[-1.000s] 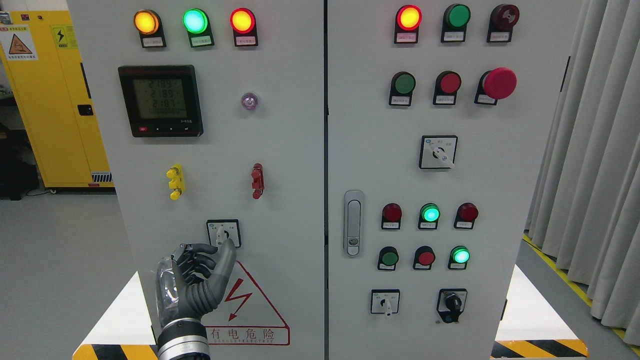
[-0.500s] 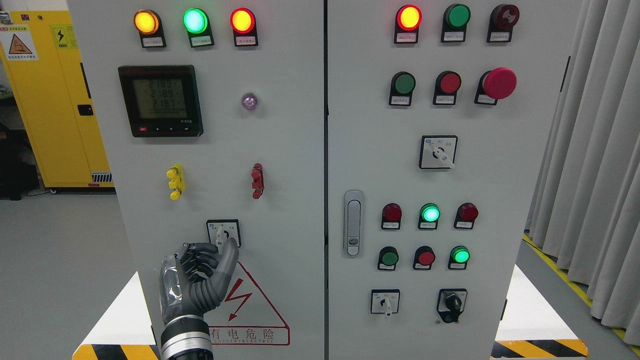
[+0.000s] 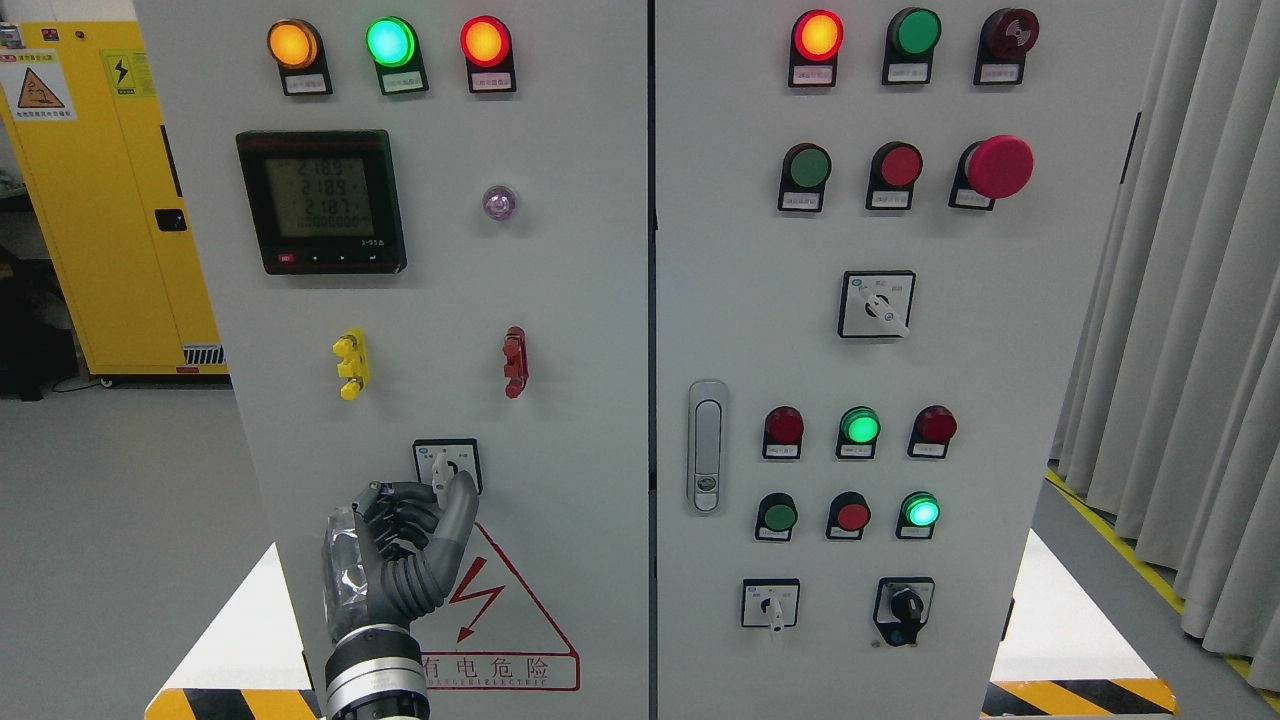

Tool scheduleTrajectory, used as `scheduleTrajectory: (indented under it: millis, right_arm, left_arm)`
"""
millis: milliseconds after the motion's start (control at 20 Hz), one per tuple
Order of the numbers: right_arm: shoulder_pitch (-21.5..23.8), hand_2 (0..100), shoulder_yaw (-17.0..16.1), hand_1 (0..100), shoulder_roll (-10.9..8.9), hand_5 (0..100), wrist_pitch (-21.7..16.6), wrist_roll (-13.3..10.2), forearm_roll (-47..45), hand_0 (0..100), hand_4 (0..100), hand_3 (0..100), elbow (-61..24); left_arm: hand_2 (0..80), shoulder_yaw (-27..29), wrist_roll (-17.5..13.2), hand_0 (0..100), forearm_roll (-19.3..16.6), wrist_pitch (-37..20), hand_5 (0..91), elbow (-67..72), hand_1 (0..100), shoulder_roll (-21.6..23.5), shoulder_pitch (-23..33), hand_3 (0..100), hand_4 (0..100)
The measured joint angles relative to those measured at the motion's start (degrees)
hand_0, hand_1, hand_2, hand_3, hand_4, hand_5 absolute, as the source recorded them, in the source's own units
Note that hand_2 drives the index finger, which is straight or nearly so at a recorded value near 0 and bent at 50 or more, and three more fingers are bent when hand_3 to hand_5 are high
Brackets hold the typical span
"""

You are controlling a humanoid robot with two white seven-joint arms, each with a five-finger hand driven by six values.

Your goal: Turn on light switch 1

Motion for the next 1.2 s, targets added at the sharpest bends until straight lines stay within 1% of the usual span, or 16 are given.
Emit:
scheduleTrajectory:
  millis: [950, 1200]
  right_arm:
    - [0.0, 4, 0.0, 50, 0.00, 0, 0.0, 0.0, 0.0, 0, 0, 0, 0.0]
    - [0.0, 4, 0.0, 50, 0.00, 0, 0.0, 0.0, 0.0, 0, 0, 0, 0.0]
  left_arm:
    - [59.8, 0.0, 0.0, 31, 0.0, 0.0, 84.3, 0.5, 63, 0.0, -0.3, 82, 87]
    - [59.9, 0.0, 0.3, 33, 0.0, 0.2, 84.0, 0.6, 62, 0.0, -0.4, 82, 87]
